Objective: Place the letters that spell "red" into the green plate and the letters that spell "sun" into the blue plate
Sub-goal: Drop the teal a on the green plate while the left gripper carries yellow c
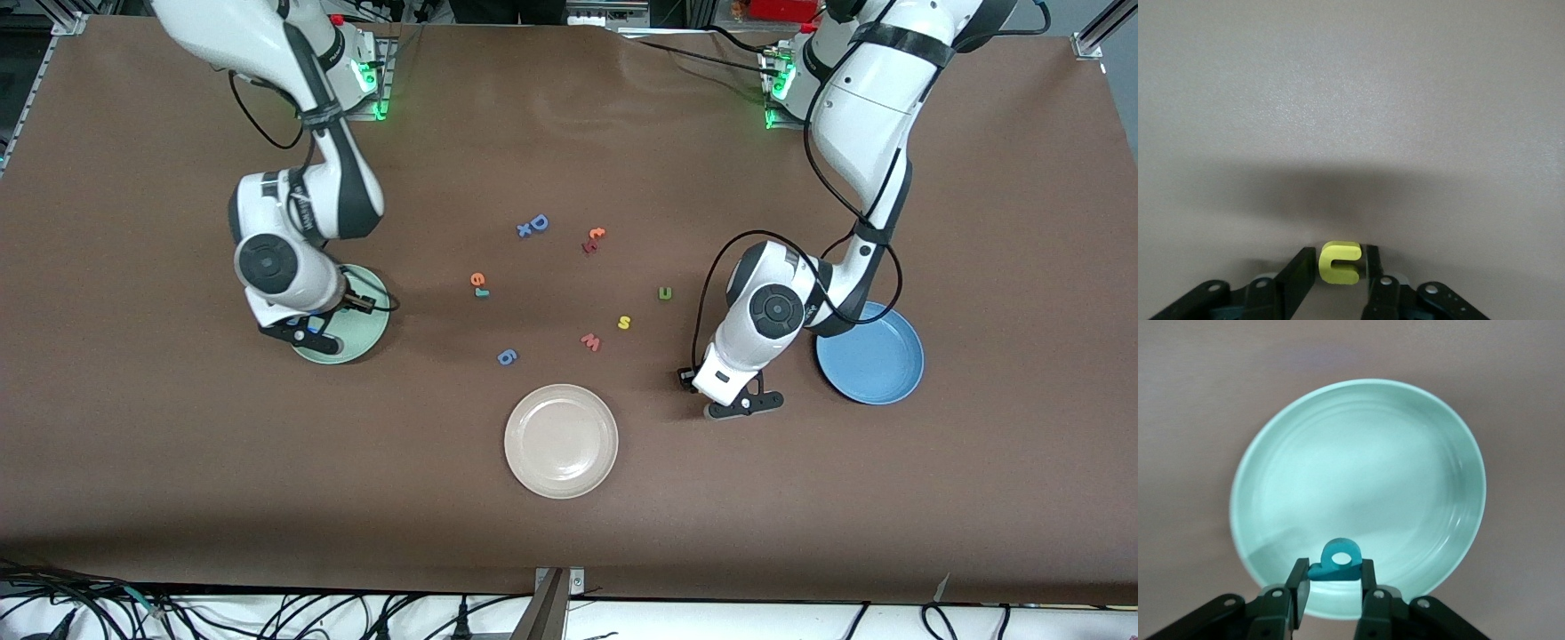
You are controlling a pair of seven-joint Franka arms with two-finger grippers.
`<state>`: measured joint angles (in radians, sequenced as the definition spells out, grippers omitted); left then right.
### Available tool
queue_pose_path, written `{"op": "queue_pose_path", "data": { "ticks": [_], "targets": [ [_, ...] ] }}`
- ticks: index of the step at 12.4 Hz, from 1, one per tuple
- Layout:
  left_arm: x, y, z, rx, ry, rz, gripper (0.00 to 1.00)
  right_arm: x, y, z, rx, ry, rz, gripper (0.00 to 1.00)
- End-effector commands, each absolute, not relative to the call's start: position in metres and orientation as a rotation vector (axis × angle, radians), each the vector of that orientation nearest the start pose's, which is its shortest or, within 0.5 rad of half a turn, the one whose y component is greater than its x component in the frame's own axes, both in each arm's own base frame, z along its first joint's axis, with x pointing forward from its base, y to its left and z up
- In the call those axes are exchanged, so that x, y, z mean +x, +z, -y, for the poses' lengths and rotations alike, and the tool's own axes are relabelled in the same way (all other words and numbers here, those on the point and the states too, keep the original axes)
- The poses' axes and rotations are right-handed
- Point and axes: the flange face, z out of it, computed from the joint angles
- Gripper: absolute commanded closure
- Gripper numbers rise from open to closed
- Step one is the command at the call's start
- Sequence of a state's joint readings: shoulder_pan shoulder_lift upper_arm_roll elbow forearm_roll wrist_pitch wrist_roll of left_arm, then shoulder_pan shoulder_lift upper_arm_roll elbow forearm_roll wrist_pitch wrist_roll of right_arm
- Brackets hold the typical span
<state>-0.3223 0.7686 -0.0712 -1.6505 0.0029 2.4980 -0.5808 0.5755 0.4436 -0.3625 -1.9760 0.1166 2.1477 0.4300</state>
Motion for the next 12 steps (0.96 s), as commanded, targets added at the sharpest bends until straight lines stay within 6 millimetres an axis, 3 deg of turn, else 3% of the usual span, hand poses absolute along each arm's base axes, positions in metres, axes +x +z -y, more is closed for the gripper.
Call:
{"op": "queue_pose_path", "data": {
  "ticks": [1, 2, 3, 4, 7, 12],
  "targets": [
    [0.642, 0.163, 0.262, -3.185, -0.086, 0.311, 0.69, 0.573, 0.218, -0.113, -3.189, 0.36, -0.407, 0.75],
    [0.642, 0.163, 0.262, -3.184, -0.086, 0.309, 0.7, 0.572, 0.216, -0.113, -3.179, 0.371, -0.419, 0.59],
    [0.642, 0.163, 0.262, -3.184, -0.086, 0.309, 0.76, 0.572, 0.215, -0.114, -3.177, 0.372, -0.418, 0.33],
    [0.642, 0.163, 0.262, -3.184, -0.086, 0.309, 0.79, 0.572, 0.215, -0.114, -3.177, 0.374, -0.418, 0.0],
    [0.644, 0.17, 0.26, -3.185, -0.096, 0.306, 0.81, 0.57, 0.222, -0.124, -3.172, 0.387, -0.414, 0.0],
    [0.667, 0.219, 0.205, -3.135, -0.156, 0.201, 0.8, 0.545, 0.231, -0.218, -3.137, 0.404, -0.164, 0.01]
  ]
}}
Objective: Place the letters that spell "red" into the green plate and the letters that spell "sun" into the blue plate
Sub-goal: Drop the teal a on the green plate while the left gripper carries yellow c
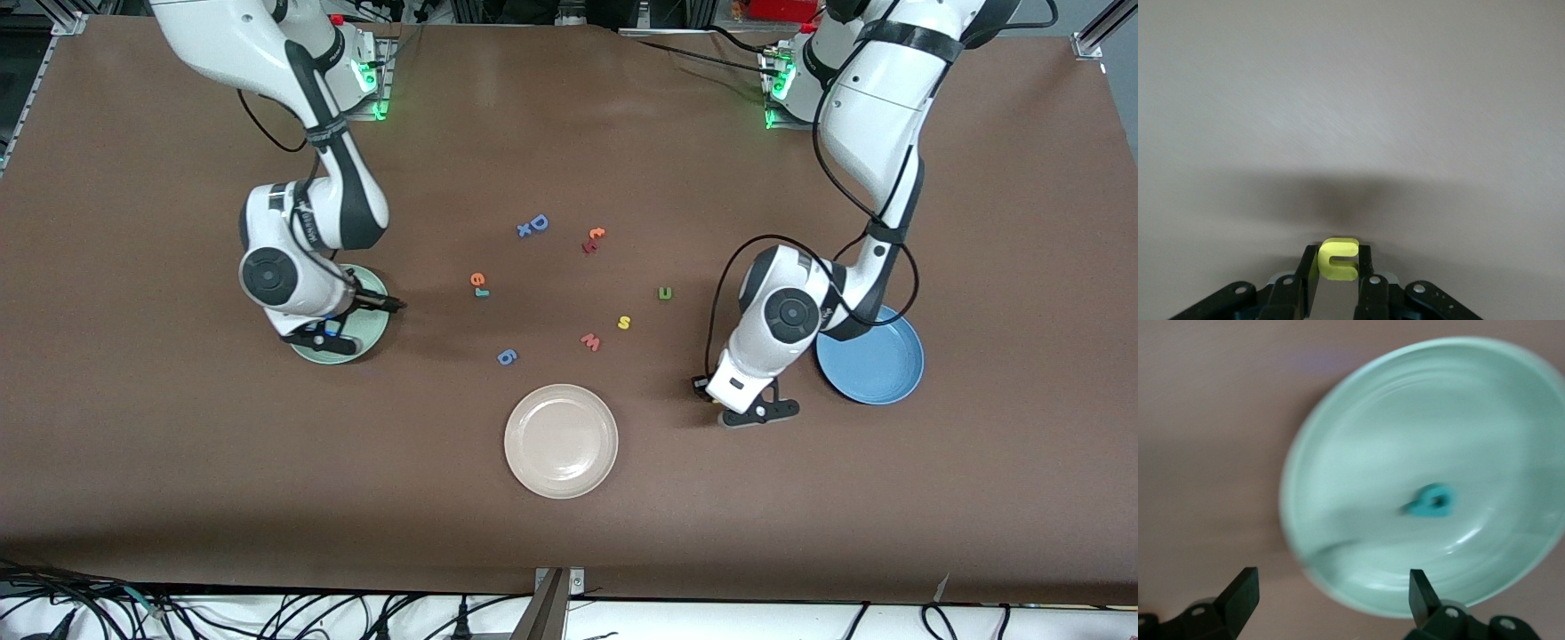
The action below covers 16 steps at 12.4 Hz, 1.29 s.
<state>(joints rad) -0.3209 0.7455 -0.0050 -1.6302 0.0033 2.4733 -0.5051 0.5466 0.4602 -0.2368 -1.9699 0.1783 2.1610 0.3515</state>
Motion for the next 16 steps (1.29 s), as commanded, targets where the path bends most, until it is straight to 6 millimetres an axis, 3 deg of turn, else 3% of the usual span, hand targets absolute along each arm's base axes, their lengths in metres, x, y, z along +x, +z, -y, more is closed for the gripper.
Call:
{"op": "queue_pose_path", "data": {
  "ticks": [1, 3, 6, 7, 10, 12, 15, 16],
  "targets": [
    [0.668, 0.224, 0.196, -3.124, -0.147, 0.162, 0.8, 0.539, 0.23, -0.239, -3.133, 0.397, -0.103, 0.01],
    [0.673, 0.235, 0.172, -3.101, -0.126, 0.114, 0.79, 0.538, 0.238, -0.268, -3.122, 0.323, -0.037, 0.02],
    [0.677, 0.231, 0.129, -3.059, -0.104, -0.041, 0.79, 0.526, 0.232, -0.32, -3.111, 0.169, 0.098, 0.35],
    [0.675, 0.239, 0.109, -3.047, -0.103, -0.095, 0.79, 0.52, 0.222, -0.338, -3.1, 0.101, 0.139, 0.35],
    [0.655, 0.265, 0.07, -3.055, -0.087, -0.169, 0.78, 0.513, 0.197, -0.344, -3.116, 0.112, 0.176, 0.36],
    [0.633, 0.282, 0.045, -3.067, -0.071, -0.184, 0.76, 0.505, 0.186, -0.352, -3.125, 0.128, 0.202, 0.42],
    [0.61, 0.263, 0.014, -3.066, 0.02, -0.251, 0.75, 0.502, 0.18, -0.357, -3.125, 0.12, 0.211, 0.46],
    [0.606, 0.254, 0.015, -3.066, 0.046, -0.254, 0.75, 0.502, 0.179, -0.355, -3.126, 0.121, 0.211, 0.5]
  ]
}}
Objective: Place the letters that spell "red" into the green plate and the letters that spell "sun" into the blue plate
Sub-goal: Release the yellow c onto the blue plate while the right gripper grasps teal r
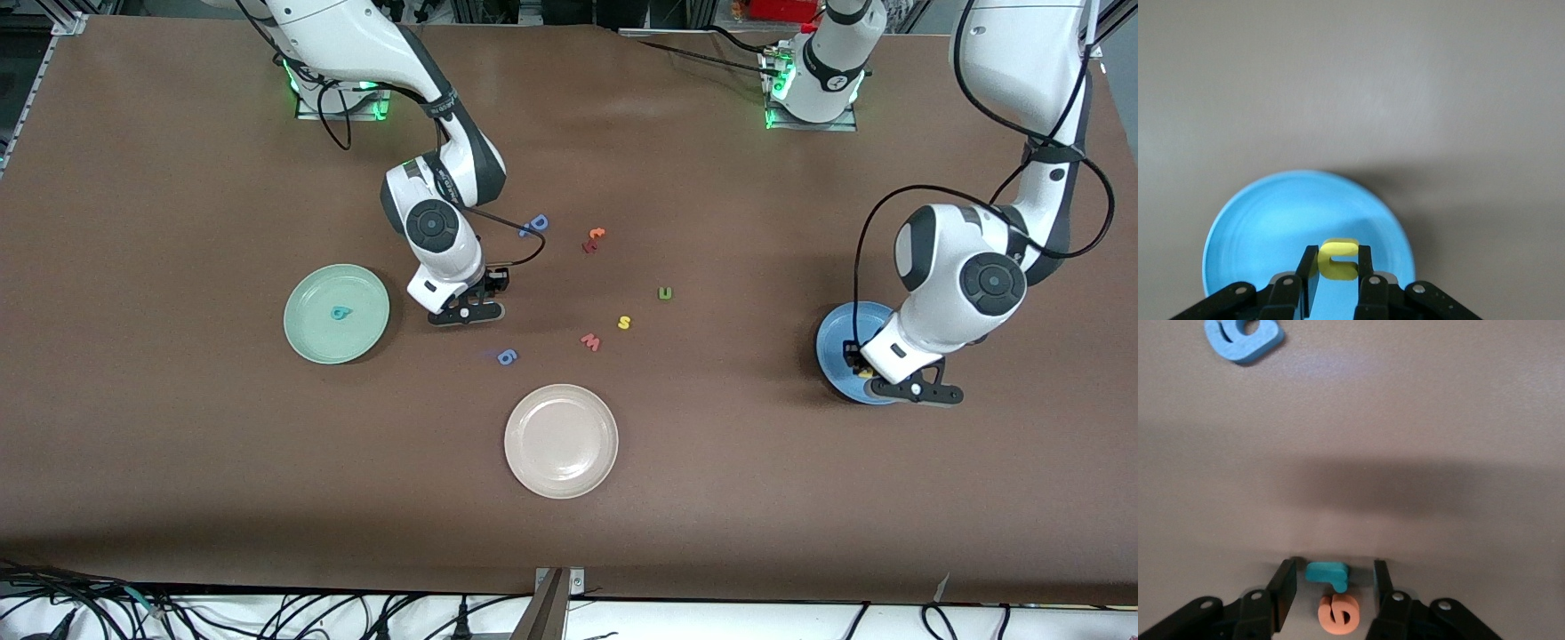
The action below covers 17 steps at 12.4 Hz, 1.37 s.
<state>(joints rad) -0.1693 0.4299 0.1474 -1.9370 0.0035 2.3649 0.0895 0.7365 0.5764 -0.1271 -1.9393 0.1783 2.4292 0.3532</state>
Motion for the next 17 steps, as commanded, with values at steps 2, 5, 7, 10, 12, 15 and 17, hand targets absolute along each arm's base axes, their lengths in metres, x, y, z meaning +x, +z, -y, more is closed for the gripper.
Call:
{"op": "queue_pose_path", "data": {
  "ticks": [2, 5, 7, 10, 12, 15, 17],
  "targets": [
    [0.604, 0.234, 0.013, -3.062, 0.091, -0.255, 0.75, 0.501, 0.178, -0.355, -3.126, 0.125, 0.222, 0.58],
    [0.604, 0.214, 0.013, -3.059, 0.098, -0.253, 0.55, 0.501, 0.177, -0.354, -3.128, 0.129, 0.229, 0.8],
    [0.606, 0.21, 0.013, -3.058, 0.074, -0.255, 0.26, 0.503, 0.18, -0.353, -3.126, 0.129, 0.24, 0.87],
    [0.613, 0.226, 0.022, -3.063, 0.036, -0.253, 0.01, 0.517, 0.205, -0.333, -3.125, 0.137, 0.298, 0.87],
    [0.616, 0.244, 0.061, -3.114, -0.016, -0.221, 0.01, 0.531, 0.231, -0.304, -3.133, 0.176, 0.338, 0.87],
    [0.61, 0.261, 0.136, -3.18, -0.049, -0.032, 0.01, 0.553, 0.261, -0.234, -3.151, 0.284, 0.367, 0.87],
    [0.598, 0.263, 0.189, -3.203, -0.036, 0.117, 0.01, 0.566, 0.262, -0.189, -3.162, 0.305, 0.396, 0.87]
  ]
}}
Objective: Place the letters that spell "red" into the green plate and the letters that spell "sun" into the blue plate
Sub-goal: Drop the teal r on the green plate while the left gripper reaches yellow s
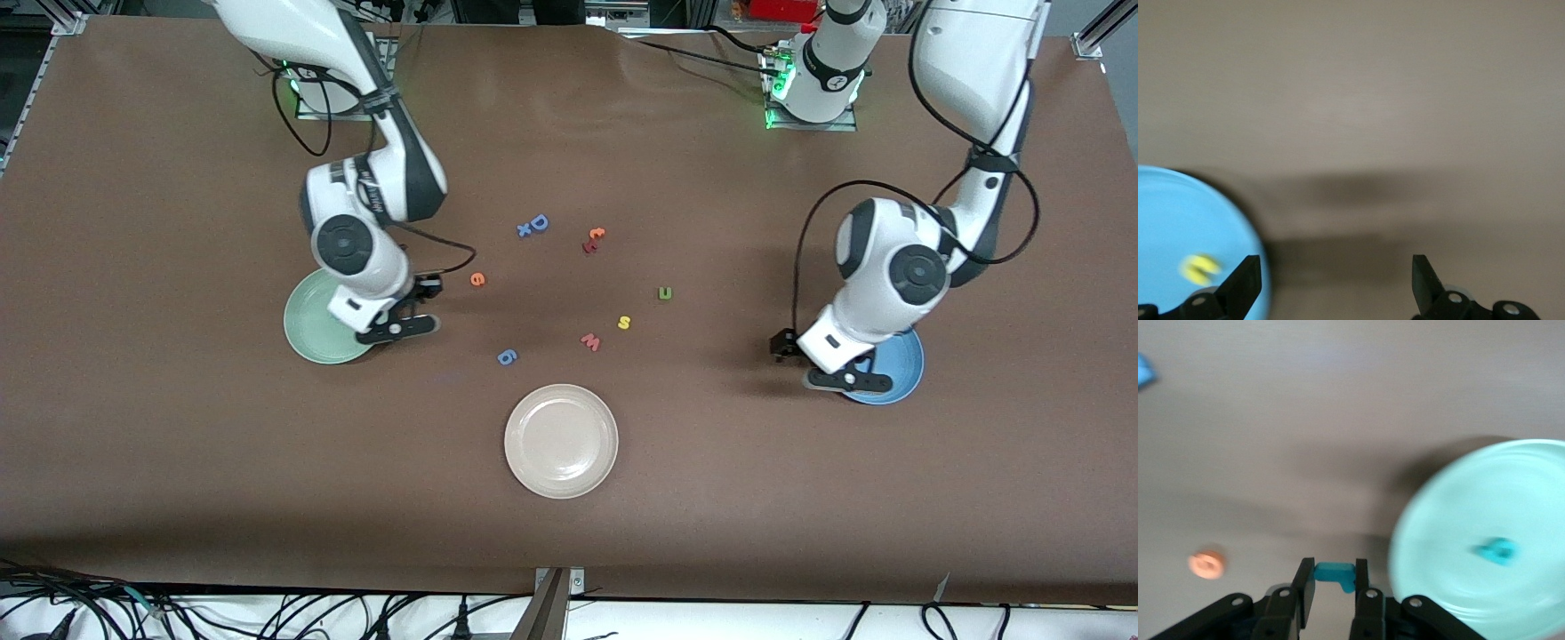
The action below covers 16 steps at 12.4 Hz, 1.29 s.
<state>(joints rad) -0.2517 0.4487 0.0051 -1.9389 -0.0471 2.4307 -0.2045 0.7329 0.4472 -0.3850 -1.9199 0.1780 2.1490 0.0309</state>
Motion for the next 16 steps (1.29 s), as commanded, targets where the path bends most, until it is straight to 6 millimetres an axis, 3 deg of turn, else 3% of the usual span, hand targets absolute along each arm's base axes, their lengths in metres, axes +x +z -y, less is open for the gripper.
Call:
{"op": "queue_pose_path", "data": {
  "ticks": [1, 3, 4, 5, 9, 12, 13, 14, 16],
  "targets": [
    [0.592, 0.264, 0.206, -3.212, -0.031, 0.128, 0.01, 0.571, 0.258, -0.175, -3.165, 0.308, 0.422, 0.87],
    [0.581, 0.264, 0.234, -3.226, -0.017, 0.086, 0.01, 0.579, 0.244, -0.144, -3.173, 0.331, 0.394, 0.87],
    [0.576, 0.263, 0.247, -3.234, -0.006, 0.104, 0.01, 0.578, 0.234, -0.138, -3.178, 0.36, 0.384, 0.87],
    [0.566, 0.262, 0.268, -3.241, 0.01, 0.115, 0.01, 0.572, 0.22, -0.135, -3.183, 0.401, 0.375, 0.86],
    [0.549, 0.255, 0.324, -3.26, 0.026, 0.179, 0.01, 0.565, 0.197, -0.14, -3.183, 0.466, 0.386, 0.85],
    [0.542, 0.245, 0.346, -3.25, 0.034, 0.154, 0.02, 0.56, 0.188, -0.143, -3.176, 0.499, 0.382, 0.83],
    [0.538, 0.235, 0.354, -3.241, 0.044, 0.129, 0.02, 0.556, 0.182, -0.149, -3.155, 0.515, 0.35, 0.58],
    [0.54, 0.227, 0.363, -3.233, 0.038, 0.109, 0.02, 0.557, 0.182, -0.149, -3.154, 0.514, 0.338, 0.07],
    [0.547, 0.216, 0.375, -3.222, 0.016, 0.103, 0.03, 0.559, 0.193, -0.153, -3.142, 0.526, 0.335, 0.02]
  ]
}}
